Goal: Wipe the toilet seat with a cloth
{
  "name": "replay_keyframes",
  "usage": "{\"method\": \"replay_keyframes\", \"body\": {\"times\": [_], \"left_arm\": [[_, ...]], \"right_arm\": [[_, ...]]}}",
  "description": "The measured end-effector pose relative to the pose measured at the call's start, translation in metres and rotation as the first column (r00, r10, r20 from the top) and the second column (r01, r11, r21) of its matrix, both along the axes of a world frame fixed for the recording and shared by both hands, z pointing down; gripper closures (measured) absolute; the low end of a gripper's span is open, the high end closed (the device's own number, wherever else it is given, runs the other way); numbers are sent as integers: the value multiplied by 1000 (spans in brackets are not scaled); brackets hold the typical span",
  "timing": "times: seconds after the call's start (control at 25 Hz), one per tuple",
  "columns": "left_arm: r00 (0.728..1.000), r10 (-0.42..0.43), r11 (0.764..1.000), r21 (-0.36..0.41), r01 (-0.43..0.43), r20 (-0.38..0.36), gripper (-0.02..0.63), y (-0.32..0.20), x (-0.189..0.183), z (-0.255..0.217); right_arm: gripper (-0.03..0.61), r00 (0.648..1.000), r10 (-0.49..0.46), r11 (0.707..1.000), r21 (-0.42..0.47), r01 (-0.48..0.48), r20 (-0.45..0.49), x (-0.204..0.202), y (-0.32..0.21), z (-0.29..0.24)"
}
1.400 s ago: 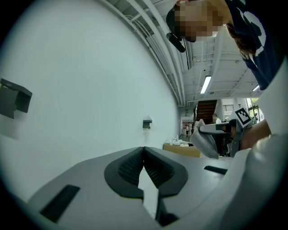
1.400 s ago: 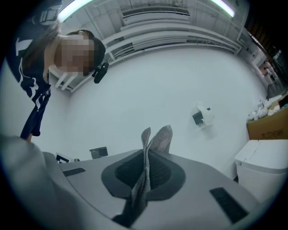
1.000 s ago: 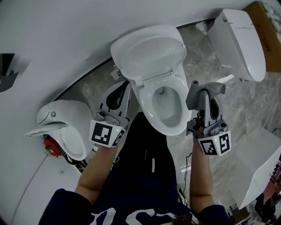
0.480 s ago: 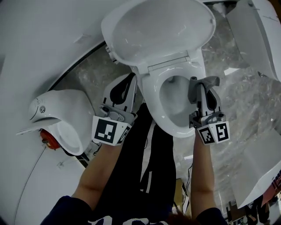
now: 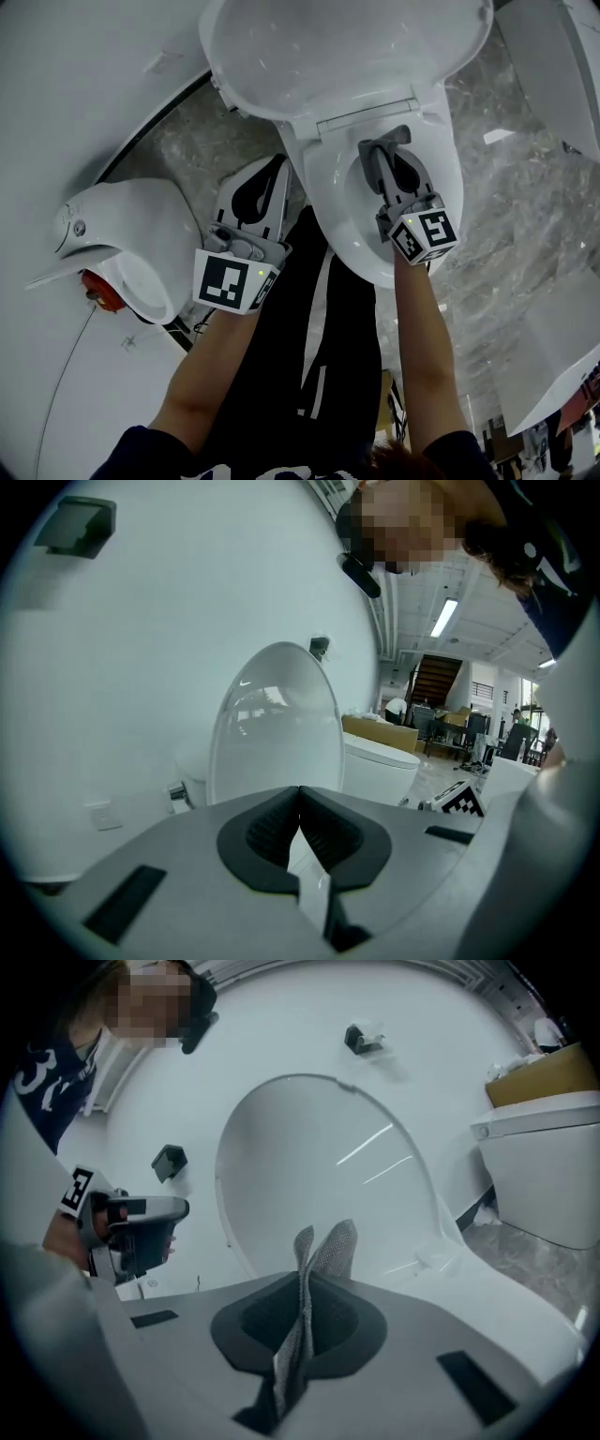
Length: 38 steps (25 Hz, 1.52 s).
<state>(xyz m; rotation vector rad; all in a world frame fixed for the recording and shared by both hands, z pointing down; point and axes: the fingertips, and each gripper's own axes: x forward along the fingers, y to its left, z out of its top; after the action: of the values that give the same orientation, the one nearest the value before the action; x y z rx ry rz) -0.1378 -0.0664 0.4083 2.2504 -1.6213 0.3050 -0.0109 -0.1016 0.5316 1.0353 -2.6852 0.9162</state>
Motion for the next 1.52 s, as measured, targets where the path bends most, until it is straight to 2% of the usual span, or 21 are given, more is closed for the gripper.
{"method": "replay_keyframes", "body": {"times": [0.2,0.36,0.44,0.64,0.88,1.04,1.16,1.36,1.44,1.52], "left_arm": [[1000,-6,1000,-9,6,-4,604,-1,-4,8],[1000,-4,1000,-25,4,1,604,0,-7,15],[1000,-3,999,-32,3,0,604,0,-8,18],[1000,1,999,-47,-1,-4,604,-2,-9,24],[1000,2,999,-46,-2,-15,604,-8,-7,23],[1000,8,999,-46,-9,-19,604,-10,-7,25],[1000,15,999,-48,-16,-21,604,-10,-5,27],[999,14,998,-56,-16,-32,604,-11,-3,30],[999,28,998,-61,-29,-26,604,-10,-3,31],[999,36,997,-61,-37,-22,604,-11,-2,31]], "right_arm": [[549,990,-138,990,10,138,-34,-39,9,23],[551,980,-195,981,0,195,-49,-58,16,41],[551,974,-215,976,2,216,-74,-65,17,49],[548,942,-251,965,21,262,-222,-76,14,67],[546,893,-267,939,109,325,-362,-81,13,72],[548,871,-268,924,146,354,-413,-84,16,74],[549,835,-286,886,202,417,-470,-86,18,74],[549,742,-349,780,262,569,-573,-87,19,75],[549,717,-362,754,265,601,-596,-83,15,75],[549,701,-360,740,269,616,-616,-76,8,75]]}}
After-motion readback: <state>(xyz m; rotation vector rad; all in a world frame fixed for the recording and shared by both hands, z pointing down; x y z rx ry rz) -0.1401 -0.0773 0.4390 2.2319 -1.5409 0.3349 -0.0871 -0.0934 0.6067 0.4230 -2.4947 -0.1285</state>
